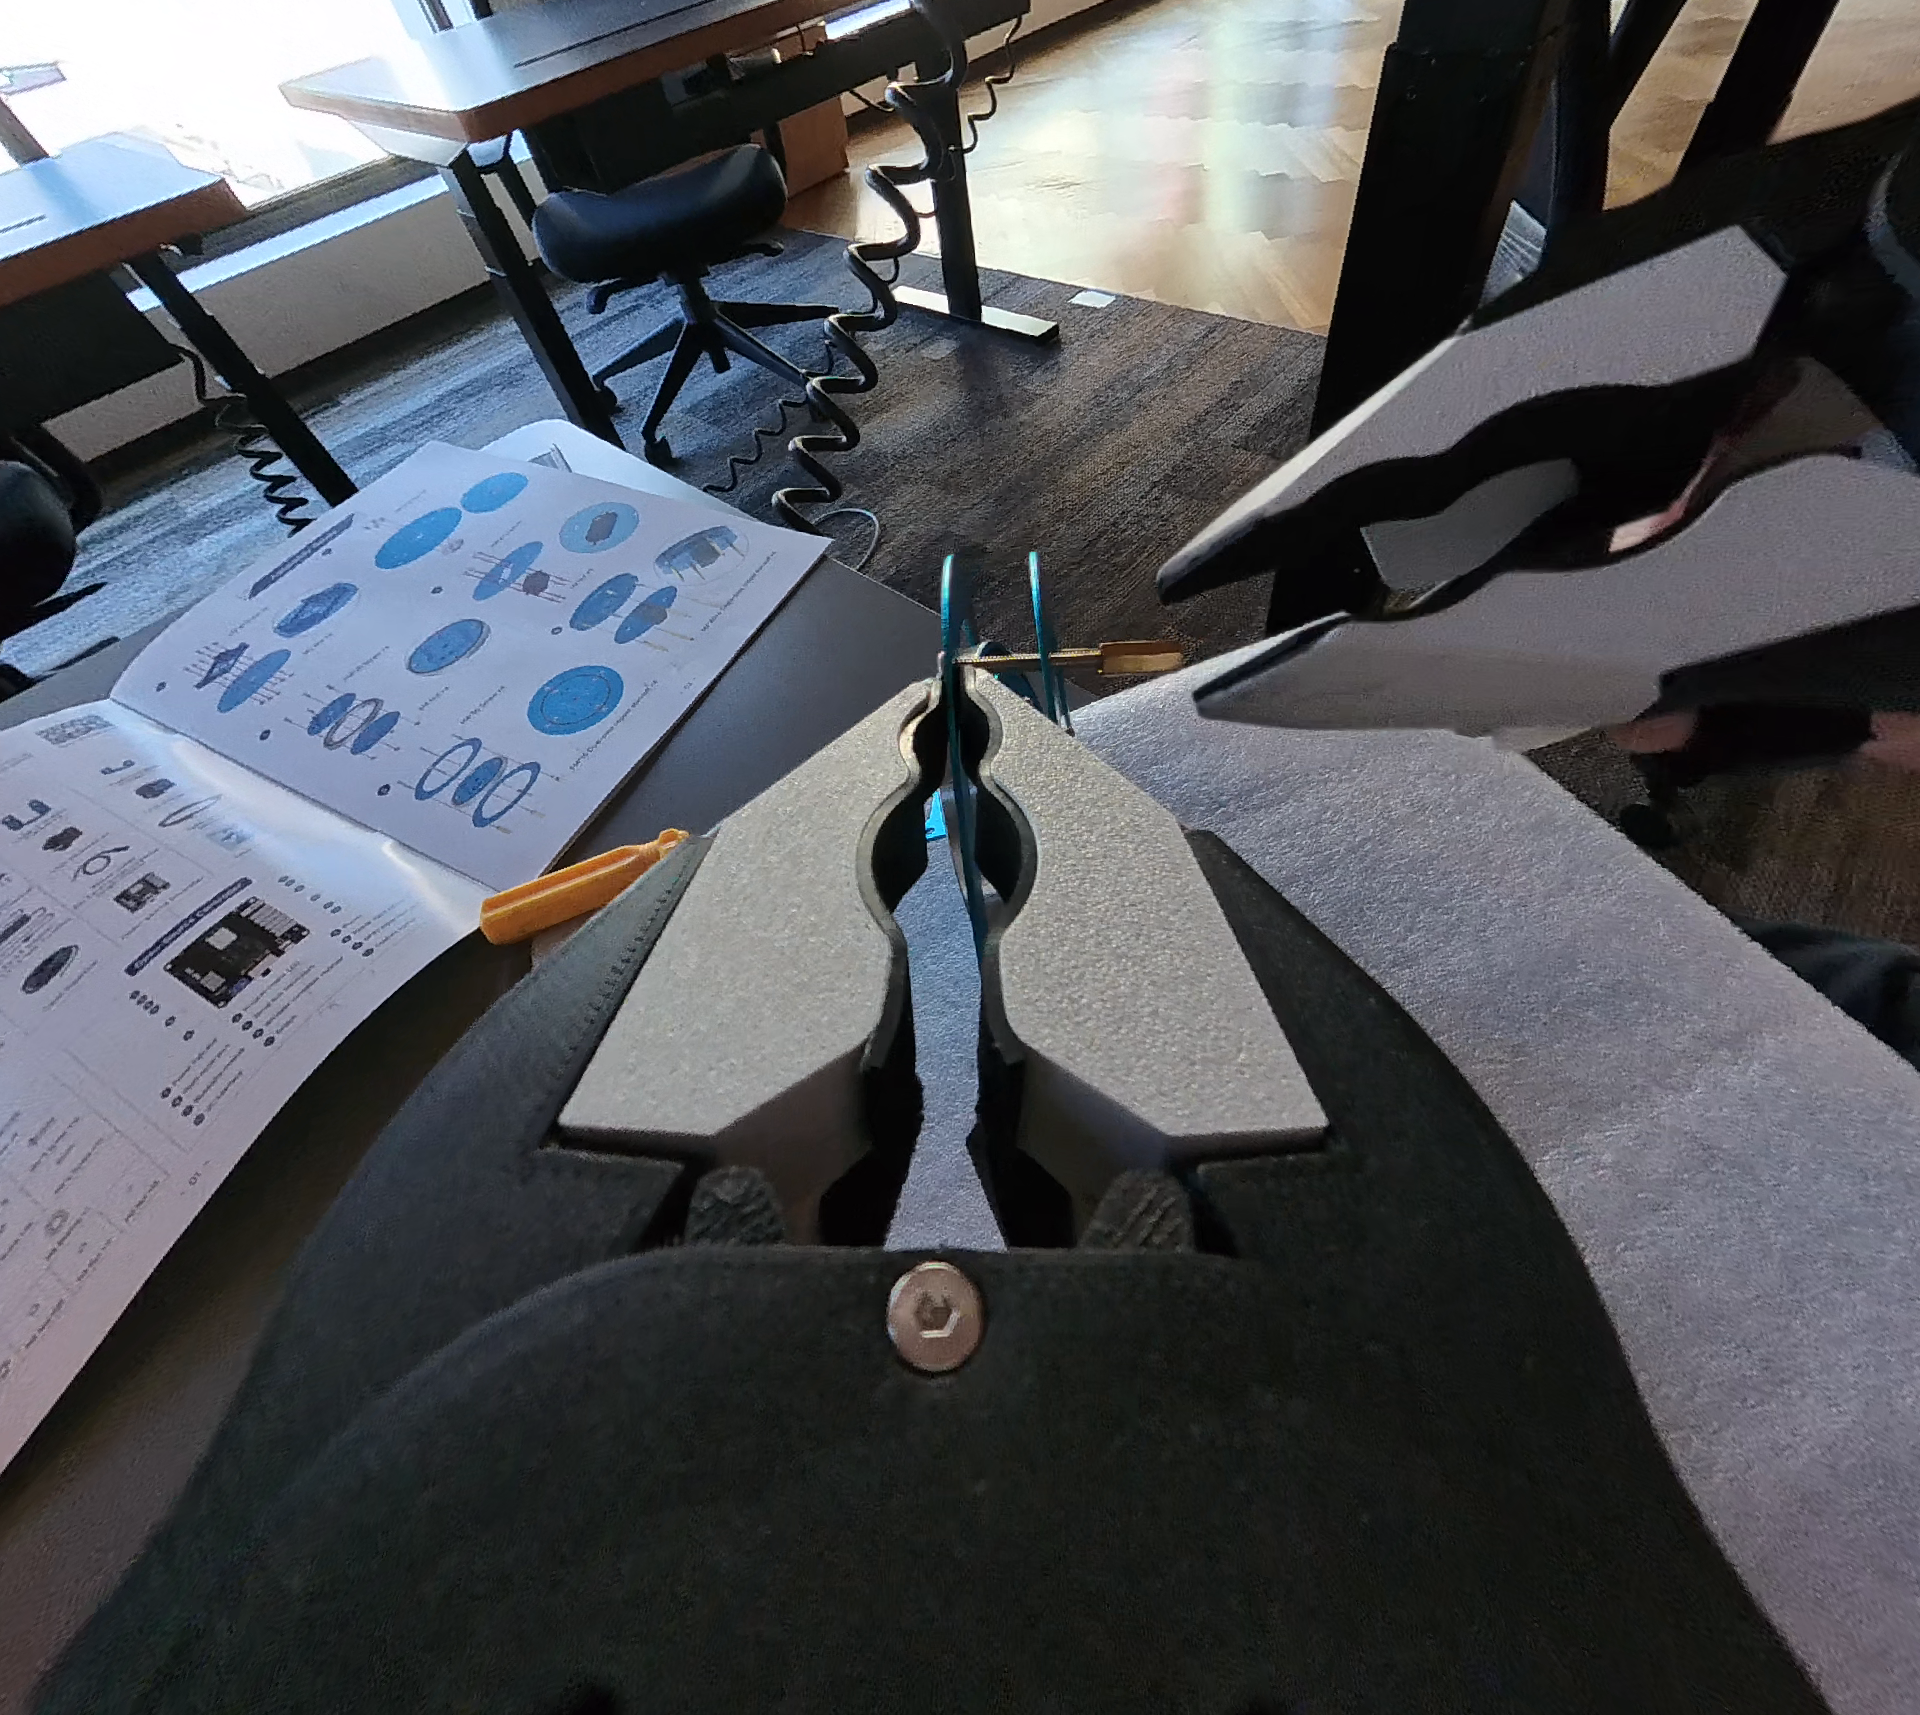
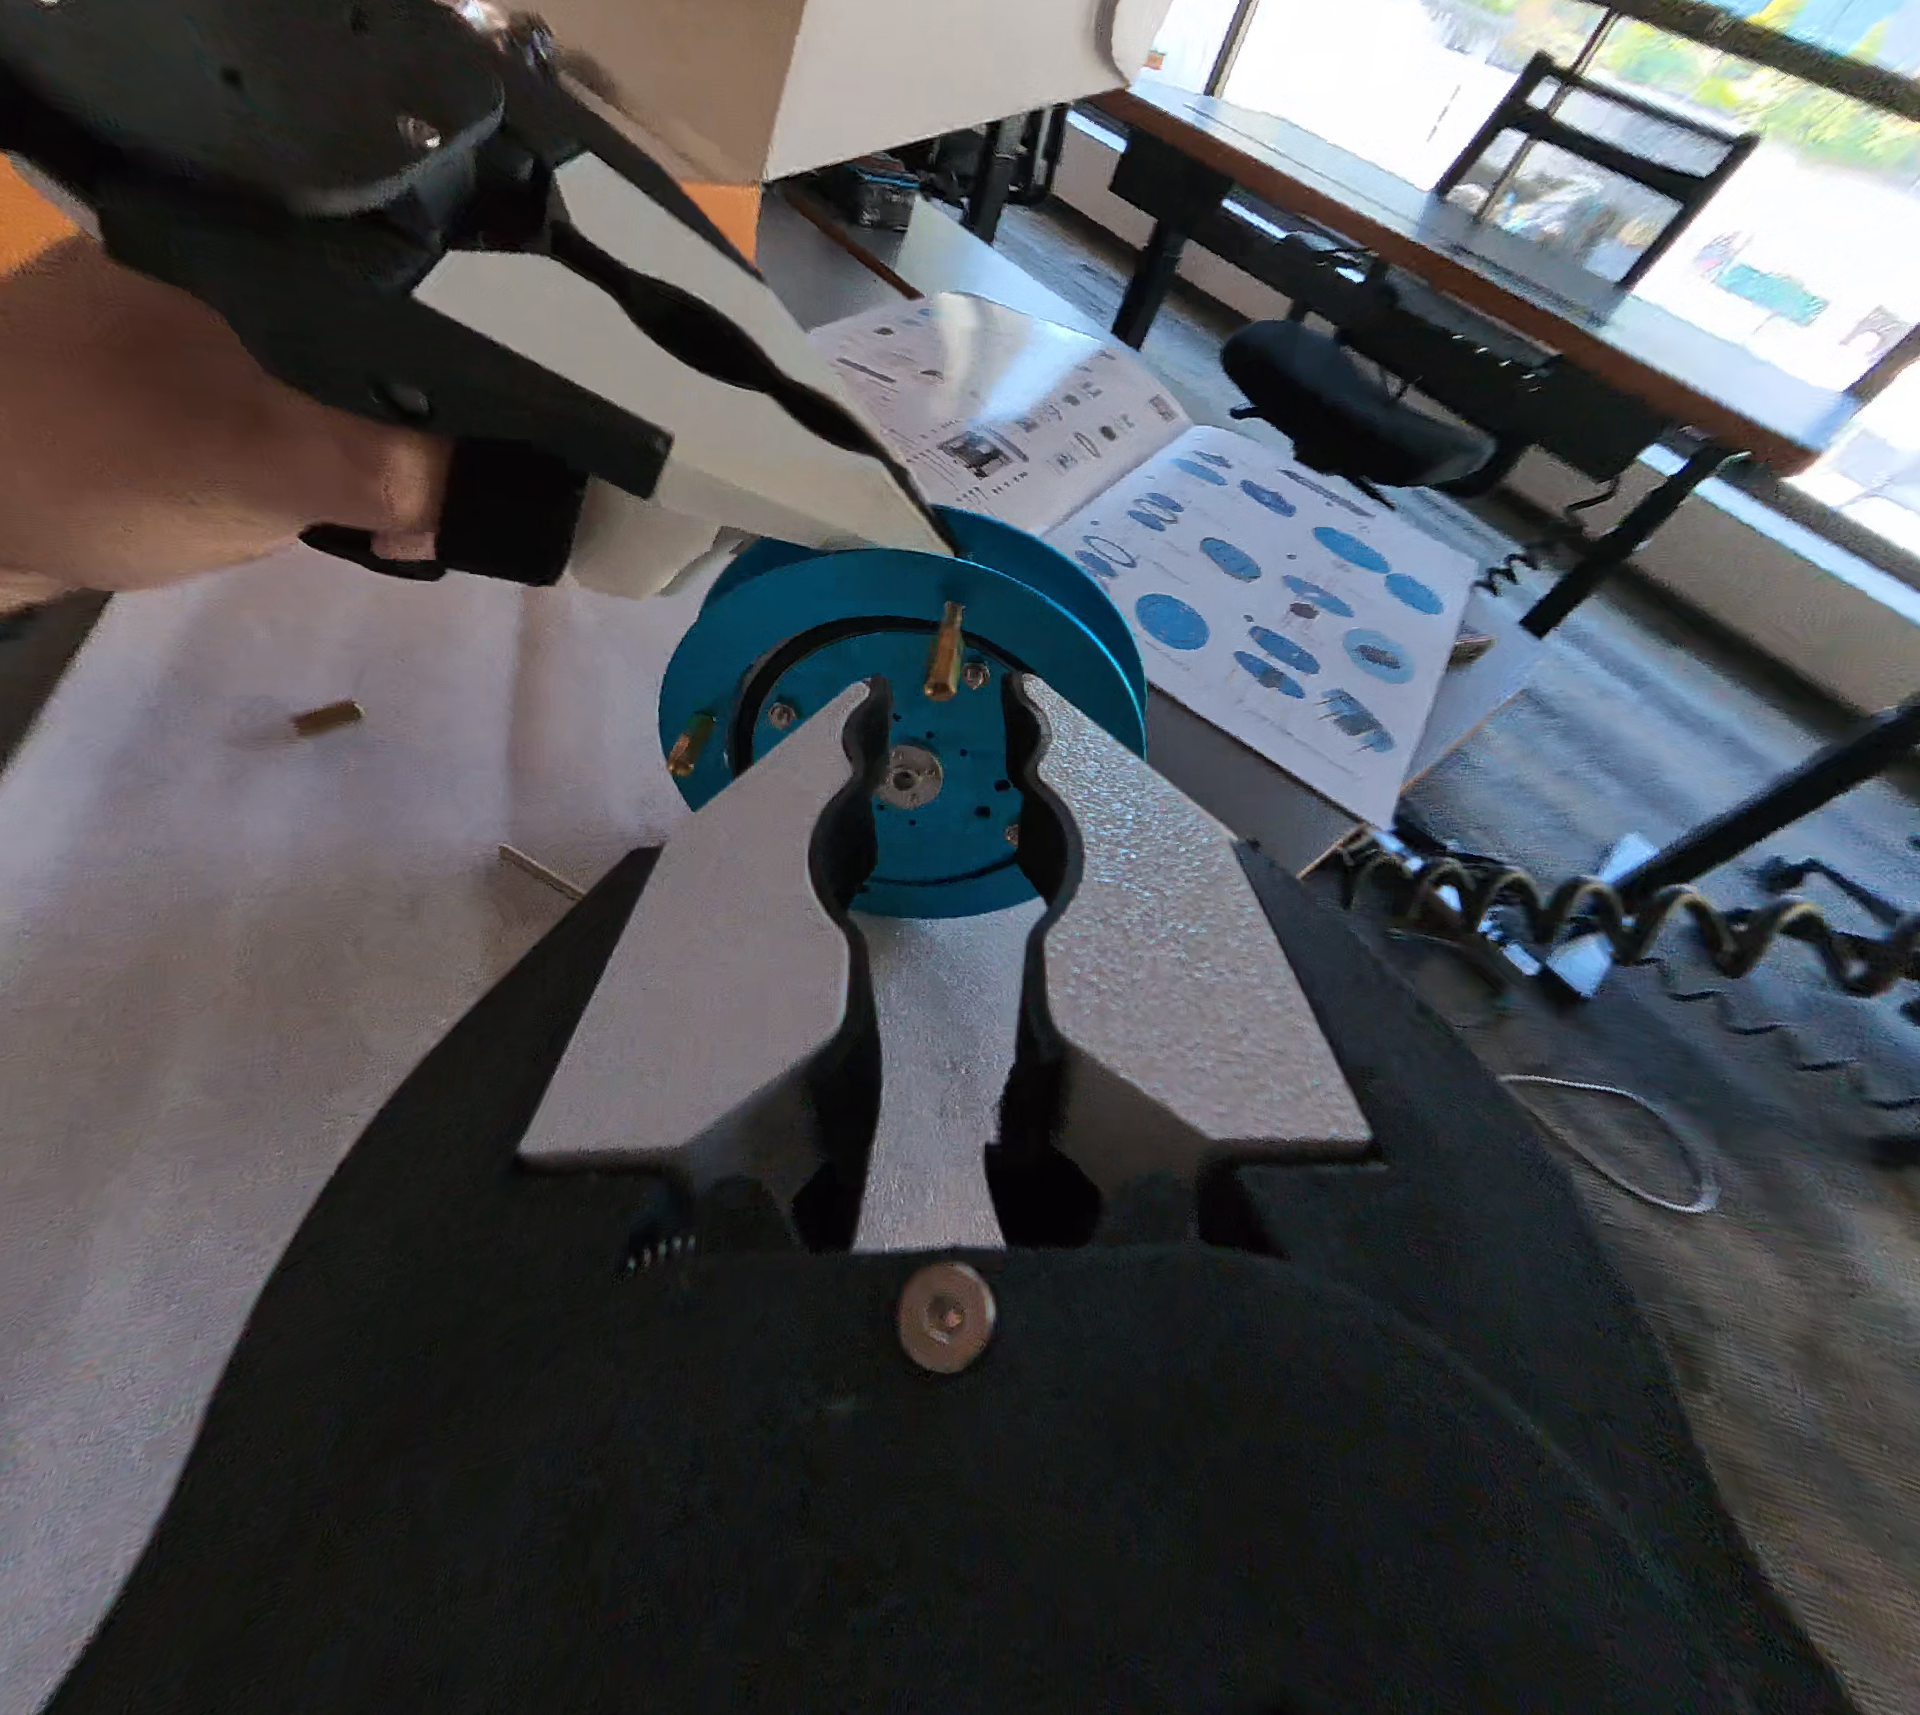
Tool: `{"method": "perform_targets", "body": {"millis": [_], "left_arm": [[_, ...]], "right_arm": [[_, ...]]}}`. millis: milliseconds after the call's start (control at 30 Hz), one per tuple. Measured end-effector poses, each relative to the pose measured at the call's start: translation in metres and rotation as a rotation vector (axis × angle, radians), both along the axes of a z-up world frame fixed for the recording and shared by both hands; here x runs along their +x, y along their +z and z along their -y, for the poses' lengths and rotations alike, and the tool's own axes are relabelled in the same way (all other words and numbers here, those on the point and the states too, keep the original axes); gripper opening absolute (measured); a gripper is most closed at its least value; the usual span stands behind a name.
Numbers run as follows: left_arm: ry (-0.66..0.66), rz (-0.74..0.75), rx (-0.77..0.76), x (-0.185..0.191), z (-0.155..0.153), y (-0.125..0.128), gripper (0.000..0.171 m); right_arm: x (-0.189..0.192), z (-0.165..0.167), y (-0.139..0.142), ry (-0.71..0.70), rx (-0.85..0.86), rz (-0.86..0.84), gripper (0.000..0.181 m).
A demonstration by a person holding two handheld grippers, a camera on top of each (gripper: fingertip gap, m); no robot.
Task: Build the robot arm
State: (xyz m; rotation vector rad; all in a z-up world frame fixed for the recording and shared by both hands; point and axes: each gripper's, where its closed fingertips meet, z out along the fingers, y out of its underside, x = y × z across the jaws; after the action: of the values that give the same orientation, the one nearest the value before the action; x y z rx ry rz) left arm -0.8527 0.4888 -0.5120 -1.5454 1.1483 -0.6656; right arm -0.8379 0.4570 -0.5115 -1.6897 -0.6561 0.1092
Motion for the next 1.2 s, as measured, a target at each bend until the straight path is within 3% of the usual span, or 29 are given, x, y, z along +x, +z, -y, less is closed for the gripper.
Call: {"method": "perform_targets", "body": {"millis": [100, 300, 400, 533, 600, 700, 800, 900, 967, 1067, 1200], "left_arm": [[0.011, -0.004, 0.005, 0.000, 0.001, 0.000, 0.000], [0.030, 0.000, 0.003, -0.001, -0.001, 0.000, 0.000], [0.035, -0.002, 0.005, -0.001, -0.001, 0.000, 0.000], [0.039, -0.007, 0.020, -0.001, -0.001, 0.000, 0.000], [0.036, -0.010, 0.025, 0.000, 0.000, 0.000, 0.000], [0.040, -0.013, 0.025, 0.000, 0.000, 0.000, 0.000], [0.045, -0.009, 0.014, -0.001, -0.002, 0.000, 0.000], [0.046, -0.008, 0.010, -0.001, -0.002, 0.000, 0.000], [0.046, -0.008, 0.010, -0.001, -0.002, 0.000, 0.000], [0.046, -0.008, 0.008, -0.001, -0.002, 0.000, 0.000], [0.047, -0.009, 0.012, -0.001, -0.002, 0.000, 0.000]], "right_arm": [[-0.003, -0.003, -0.001, -0.032, 0.026, 0.022, 0.006], [-0.003, -0.008, -0.002, -0.045, -0.031, -0.128, 0.005], [-0.005, -0.008, -0.001, -0.008, -0.152, -0.431, 0.004], [-0.004, -0.008, -0.002, 0.116, -0.470, -1.107, 0.004], [-0.002, -0.007, -0.001, 0.191, -0.564, -1.307, 0.004], [0.000, -0.004, -0.001, 0.194, -0.429, -1.095, 0.010], [0.009, -0.007, 0.003, 0.102, -0.170, -0.630, 0.028], [0.006, -0.008, 0.013, 0.045, 0.072, -0.171, 0.027], [-0.003, -0.008, 0.012, 0.043, 0.134, 0.035, 0.023], [-0.005, -0.014, 0.000, -0.001, 0.090, 0.114, 0.006], [-0.006, -0.013, 0.000, -0.005, -0.006, -0.129, 0.004]]}}
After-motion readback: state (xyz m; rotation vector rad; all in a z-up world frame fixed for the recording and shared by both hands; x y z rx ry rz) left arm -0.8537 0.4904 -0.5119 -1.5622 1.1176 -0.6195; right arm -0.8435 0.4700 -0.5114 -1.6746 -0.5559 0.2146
